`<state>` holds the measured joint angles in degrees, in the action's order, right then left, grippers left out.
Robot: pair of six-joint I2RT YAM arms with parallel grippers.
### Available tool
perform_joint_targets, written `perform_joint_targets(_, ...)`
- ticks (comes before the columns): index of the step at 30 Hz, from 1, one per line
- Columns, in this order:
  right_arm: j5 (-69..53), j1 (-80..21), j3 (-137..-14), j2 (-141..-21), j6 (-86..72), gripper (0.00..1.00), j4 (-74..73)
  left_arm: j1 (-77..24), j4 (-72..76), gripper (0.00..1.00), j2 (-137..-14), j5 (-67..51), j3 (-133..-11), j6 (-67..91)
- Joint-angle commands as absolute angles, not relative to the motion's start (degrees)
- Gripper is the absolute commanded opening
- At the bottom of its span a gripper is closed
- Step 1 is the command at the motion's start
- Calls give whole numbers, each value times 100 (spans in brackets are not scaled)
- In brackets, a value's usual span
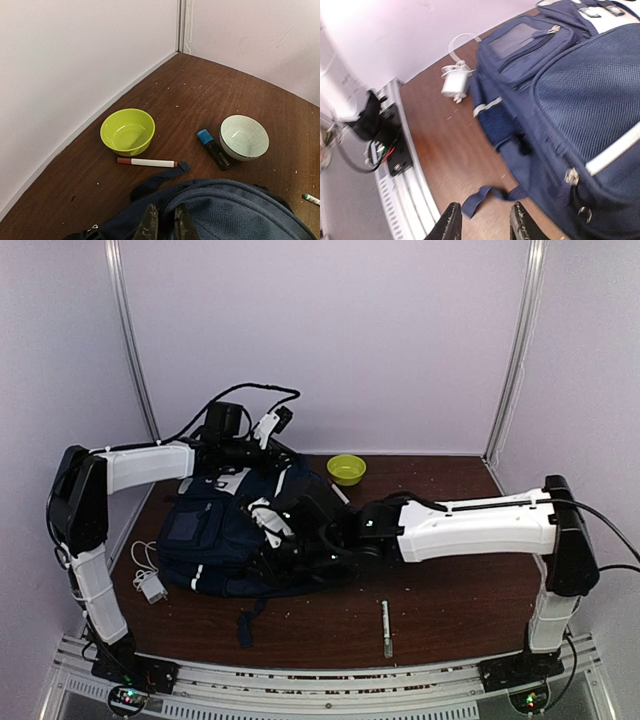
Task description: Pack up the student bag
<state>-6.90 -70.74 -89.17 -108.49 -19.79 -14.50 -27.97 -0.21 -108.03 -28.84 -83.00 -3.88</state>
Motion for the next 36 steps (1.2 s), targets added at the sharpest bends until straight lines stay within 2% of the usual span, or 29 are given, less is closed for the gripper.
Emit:
perform_joint_targets(1, -1088, -7079, -8170, -9765, -1925, 38, -771, -2729, 901, 0, -10239, -3206, -8120, -927)
perform_joint_targets(4, -1086, -7020, -7556, -9066, -1905, 39, -659, -2726, 867, 0, -10188, -3492, -8041, -1090)
perform_joint_targets(5, -1034, -6946, -7395, -8869, -1944, 40, -699, -2725, 846, 3, -10180, -3486, -8061, -1102)
perform_joint_targets(6, -961, -6829, -7271, -8718, -2014, 40, -784, -2727, 803, 17, -10182, -3420, -8100, -1111)
perform_joint_targets(8, -802, -6500, -7129, -8493, -2203, 40, -1063, -2725, 665, 53, -10167, -3272, -8207, -1149)
perform_joint_targets(9, -804, -6308, -7060, -8433, -2312, 39, -1173, -2728, 614, 62, -10130, -3165, -8243, -1166)
perform_joint_targets(11, -884, -5872, -6916, -8363, -2542, 39, -1239, -2752, 597, 71, -9965, -2853, -8233, -1169)
perform_joint_targets(16, -1308, -4890, -6844, -8555, -3096, 39, -1131, -3307, -376, 79, -9271, -1168, -8354, -1528)
perform_joint_targets(19, -1731, -4584, -6945, -8921, -3395, 47, -890, -3883, -1686, 84, -9054, 83, -8473, -1211)
perform_joint_targets(20, -1949, -4517, -6994, -9048, -3477, 49, -769, -4087, -1907, 94, -9007, 449, -8407, -1080)
perform_joint_targets(21, -2130, -4472, -7034, -9173, -3543, 51, -638, -4289, -2132, 97, -8922, 846, -8277, -933)
perform_joint_targets(26, -2520, -4448, -7516, -9914, -3576, 69, -423, -5058, -2539, 98, -8944, 2085, -7846, -298)
perform_joint_targets(30, -2579, -4441, -7678, -10421, -3776, 68, -235, -5261, -3001, 98, -9294, 2662, -8079, 30)
perform_joint_targets(36, -2596, -4441, -7533, -10739, -4174, 62, 269, -5439, -2994, 98, -9693, 2526, -8113, 87)
